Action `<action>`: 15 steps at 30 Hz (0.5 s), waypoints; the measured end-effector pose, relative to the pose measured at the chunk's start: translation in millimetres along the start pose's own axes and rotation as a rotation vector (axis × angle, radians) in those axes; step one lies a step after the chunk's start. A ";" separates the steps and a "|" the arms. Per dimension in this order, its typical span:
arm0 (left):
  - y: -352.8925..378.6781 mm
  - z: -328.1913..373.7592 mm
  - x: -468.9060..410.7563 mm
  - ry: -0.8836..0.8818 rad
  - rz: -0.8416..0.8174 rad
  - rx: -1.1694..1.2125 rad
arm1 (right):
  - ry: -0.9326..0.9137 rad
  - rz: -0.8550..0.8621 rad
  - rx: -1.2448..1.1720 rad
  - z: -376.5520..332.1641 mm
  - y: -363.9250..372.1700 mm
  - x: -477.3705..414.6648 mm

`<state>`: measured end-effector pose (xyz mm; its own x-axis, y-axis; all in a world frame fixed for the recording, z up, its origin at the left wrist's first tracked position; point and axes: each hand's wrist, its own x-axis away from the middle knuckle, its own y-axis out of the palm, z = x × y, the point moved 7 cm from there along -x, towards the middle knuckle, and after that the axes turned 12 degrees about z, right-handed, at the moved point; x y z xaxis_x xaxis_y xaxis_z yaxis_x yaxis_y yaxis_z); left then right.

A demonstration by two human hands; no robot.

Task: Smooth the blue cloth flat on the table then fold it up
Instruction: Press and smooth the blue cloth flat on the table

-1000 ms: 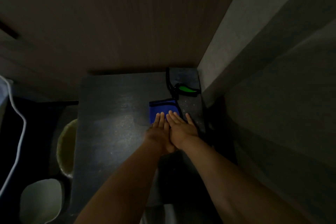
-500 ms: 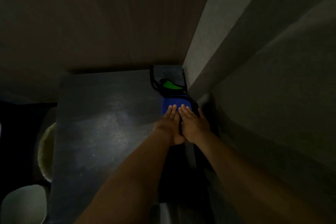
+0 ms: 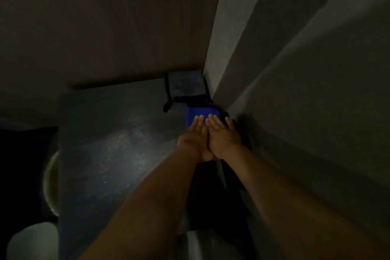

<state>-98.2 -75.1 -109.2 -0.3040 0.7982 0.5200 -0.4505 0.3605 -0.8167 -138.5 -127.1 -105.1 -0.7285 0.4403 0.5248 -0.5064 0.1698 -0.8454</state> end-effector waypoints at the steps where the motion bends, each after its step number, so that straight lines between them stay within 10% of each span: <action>1: 0.9 -0.7 0.9 0.001 0.000 -0.005 | -0.003 0.003 -0.002 -0.9 0.4 1.3; 15: 29.2 10.0 50.2 0.042 -0.022 -0.015 | -0.011 -0.024 -0.136 -20.1 24.0 48.0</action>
<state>-135.0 -29.3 -104.4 -0.2580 0.8096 0.5273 -0.4439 0.3854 -0.8090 -176.3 -84.1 -102.1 -0.7219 0.4254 0.5458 -0.4571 0.2990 -0.8377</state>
